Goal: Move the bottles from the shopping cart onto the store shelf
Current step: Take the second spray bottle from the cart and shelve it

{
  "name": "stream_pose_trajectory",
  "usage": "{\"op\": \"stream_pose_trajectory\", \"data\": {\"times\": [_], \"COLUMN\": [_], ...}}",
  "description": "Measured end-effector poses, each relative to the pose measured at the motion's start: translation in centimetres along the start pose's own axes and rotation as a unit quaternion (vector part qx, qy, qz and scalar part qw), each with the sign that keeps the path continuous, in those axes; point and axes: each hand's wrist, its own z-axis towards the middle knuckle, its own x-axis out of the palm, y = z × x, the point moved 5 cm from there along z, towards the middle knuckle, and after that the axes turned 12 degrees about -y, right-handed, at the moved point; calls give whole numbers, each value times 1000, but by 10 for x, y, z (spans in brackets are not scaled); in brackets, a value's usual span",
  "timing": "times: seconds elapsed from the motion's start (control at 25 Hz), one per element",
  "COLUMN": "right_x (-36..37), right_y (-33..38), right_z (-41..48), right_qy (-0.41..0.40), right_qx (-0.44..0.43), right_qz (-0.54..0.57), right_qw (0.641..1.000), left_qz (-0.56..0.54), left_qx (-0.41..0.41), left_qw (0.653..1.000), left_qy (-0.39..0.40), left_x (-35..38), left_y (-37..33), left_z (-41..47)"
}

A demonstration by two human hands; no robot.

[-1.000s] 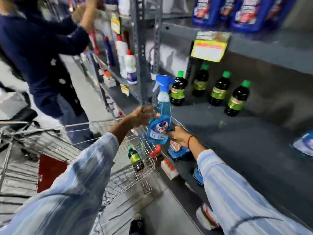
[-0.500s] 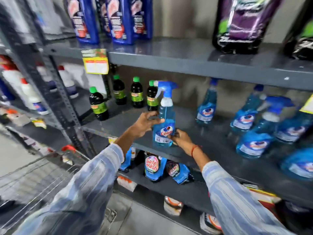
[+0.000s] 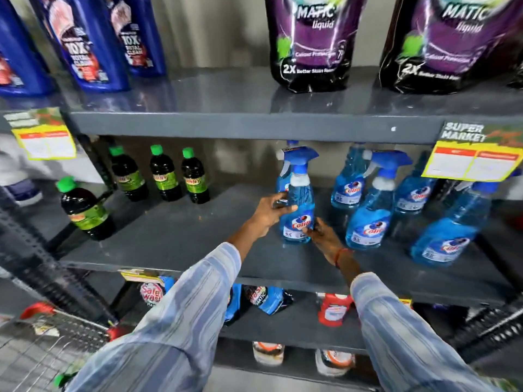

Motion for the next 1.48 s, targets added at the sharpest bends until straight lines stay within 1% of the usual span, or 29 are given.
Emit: {"op": "stream_pose_trajectory", "data": {"times": [0.36,0.56,0.64,0.68,0.72,0.76,0.84,0.88,0.92,0.96,1.04,1.12,1.2,1.28,1.32,1.44,1.48], "right_x": [0,5,10,10,9,6,2,6,16,33,84,142,209,292,319,427,470], "right_y": [-4,-5,-6,-5,-1,5,19,26,32,39,50,58,59,54,52,32,19], "right_z": [4,1,-2,-4,-7,-11,-27,-40,-55,-69,-95,-117,-137,-169,-181,-236,-258], "right_qy": [8,-4,17,13,-5,-42,-165,-227,-265,-269,-209,-128,-39,63,94,205,250], "right_qx": [19,32,38,40,38,28,-17,-48,-79,-103,-115,-98,-74,-56,-49,-26,-10], "right_qz": [15,12,-5,-5,7,35,74,75,80,93,141,174,179,168,166,106,81], "right_qw": [1000,999,999,999,999,998,983,970,958,953,961,971,980,982,980,973,965], "left_qz": [-7,-5,-2,4,13,25,49,57,55,39,-23,-85,-117,-124,-120,-106,-107], "left_qx": [5,13,11,11,13,24,52,65,79,92,108,114,110,95,84,41,21], "left_qw": [1000,1000,1000,1000,1000,999,997,994,991,986,973,955,933,906,897,852,833], "left_qy": [9,-6,-21,-17,-17,-19,-40,-65,-95,-132,-202,-261,-323,-392,-417,-510,-543], "left_x": [1,-1,-6,-5,-5,-4,-11,-21,-34,-50,-94,-147,-211,-287,-312,-416,-456], "left_y": [-1,1,3,2,1,0,-4,-4,-2,-1,3,4,13,32,40,86,108], "left_z": [9,8,5,5,3,1,-11,-19,-28,-39,-64,-91,-122,-159,-171,-223,-243]}}
